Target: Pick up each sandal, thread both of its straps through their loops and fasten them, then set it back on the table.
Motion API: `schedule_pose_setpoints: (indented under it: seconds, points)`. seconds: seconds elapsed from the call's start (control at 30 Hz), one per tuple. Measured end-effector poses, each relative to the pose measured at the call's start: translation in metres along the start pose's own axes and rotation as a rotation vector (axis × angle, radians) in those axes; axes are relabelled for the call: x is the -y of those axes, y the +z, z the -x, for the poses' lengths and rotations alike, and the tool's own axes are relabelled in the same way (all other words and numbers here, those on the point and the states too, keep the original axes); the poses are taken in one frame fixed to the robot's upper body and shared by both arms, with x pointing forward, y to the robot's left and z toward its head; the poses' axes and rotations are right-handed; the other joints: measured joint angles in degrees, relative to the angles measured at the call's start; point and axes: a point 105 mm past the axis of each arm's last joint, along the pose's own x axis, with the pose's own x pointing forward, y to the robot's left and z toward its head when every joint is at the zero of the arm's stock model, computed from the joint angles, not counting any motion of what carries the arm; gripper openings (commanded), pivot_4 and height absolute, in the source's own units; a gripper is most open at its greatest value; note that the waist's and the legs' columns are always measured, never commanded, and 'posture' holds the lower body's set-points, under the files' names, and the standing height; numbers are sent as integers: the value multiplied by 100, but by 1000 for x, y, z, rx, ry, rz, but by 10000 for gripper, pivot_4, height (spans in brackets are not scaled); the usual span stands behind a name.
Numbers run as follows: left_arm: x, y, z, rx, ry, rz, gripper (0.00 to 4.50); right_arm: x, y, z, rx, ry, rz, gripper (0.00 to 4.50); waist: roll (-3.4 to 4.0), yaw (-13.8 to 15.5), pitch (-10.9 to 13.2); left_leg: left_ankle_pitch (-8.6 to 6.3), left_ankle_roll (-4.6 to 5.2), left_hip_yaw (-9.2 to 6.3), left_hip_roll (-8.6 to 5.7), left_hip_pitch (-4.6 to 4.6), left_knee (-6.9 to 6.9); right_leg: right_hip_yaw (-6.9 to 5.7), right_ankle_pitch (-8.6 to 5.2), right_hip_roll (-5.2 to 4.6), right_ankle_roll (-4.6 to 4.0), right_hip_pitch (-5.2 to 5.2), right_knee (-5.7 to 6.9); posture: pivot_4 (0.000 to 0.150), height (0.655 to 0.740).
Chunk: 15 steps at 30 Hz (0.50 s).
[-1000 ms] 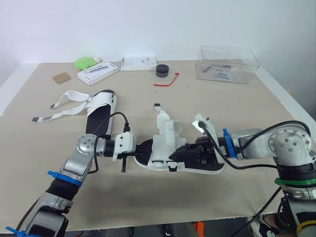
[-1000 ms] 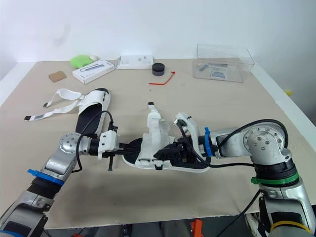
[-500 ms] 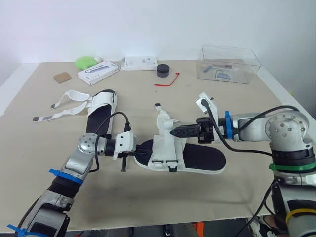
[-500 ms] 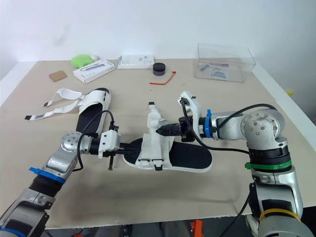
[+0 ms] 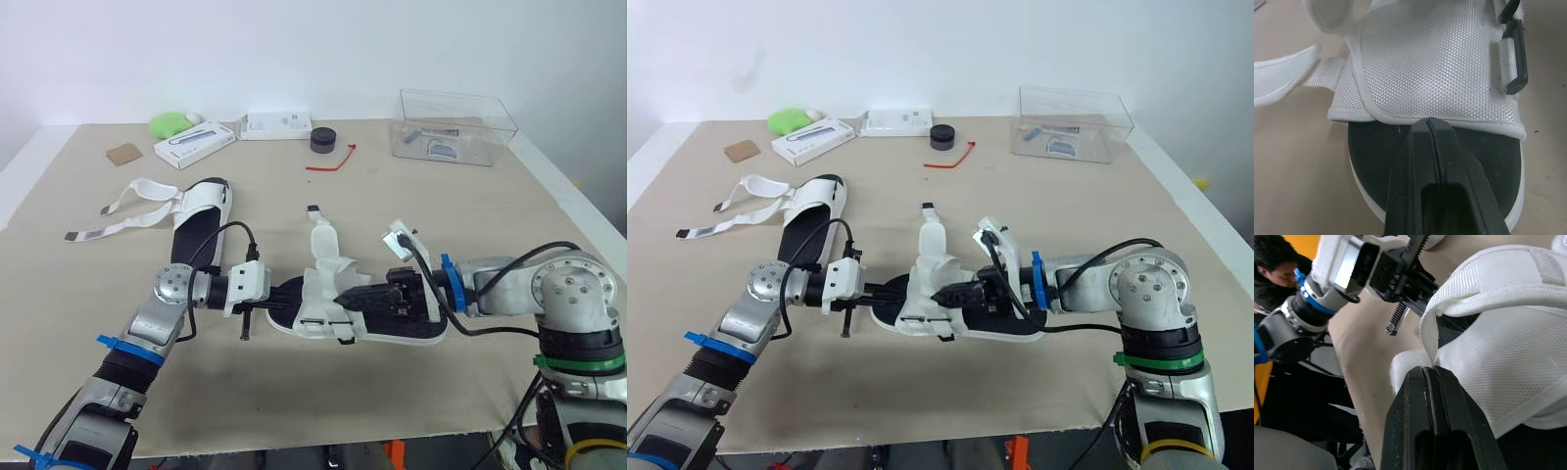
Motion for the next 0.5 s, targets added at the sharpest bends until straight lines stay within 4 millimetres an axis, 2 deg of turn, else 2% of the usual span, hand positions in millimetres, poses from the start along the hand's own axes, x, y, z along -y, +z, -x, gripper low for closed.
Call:
schedule_pose_setpoints:
  seconds: [0.17,0.27,0.33,0.43,0.5]
  points:
    - [0,-1,0,-3,0,-3,0,6,7,7,30,-46,13,355,0,1,0,0,0,-1,0,0,0,-1,-1,2,-1,0,0,1500,7400]
    - [0,-1,0,-1,-1,-7,0,6,10,8,38,-55,21,8458,0,1,0,0,0,-2,0,0,0,-1,-1,1,-1,0,0,1500,7400]
    - [0,-1,0,-2,0,-7,0,6,10,8,38,-54,21,19743,0,2,0,0,0,0,0,-1,0,-1,-1,1,-1,0,0,1500,7400]
    - [0,-1,0,-2,-1,-8,0,4,11,9,38,-39,24,32142,0,2,0,0,0,0,0,-1,0,0,-1,1,-1,0,0,1500,7400]
    - [0,-1,0,-1,-2,-8,0,-1,11,9,36,-7,25,32142,0,2,0,0,0,-2,0,-1,0,-2,-1,1,-1,0,0,1500,7400]
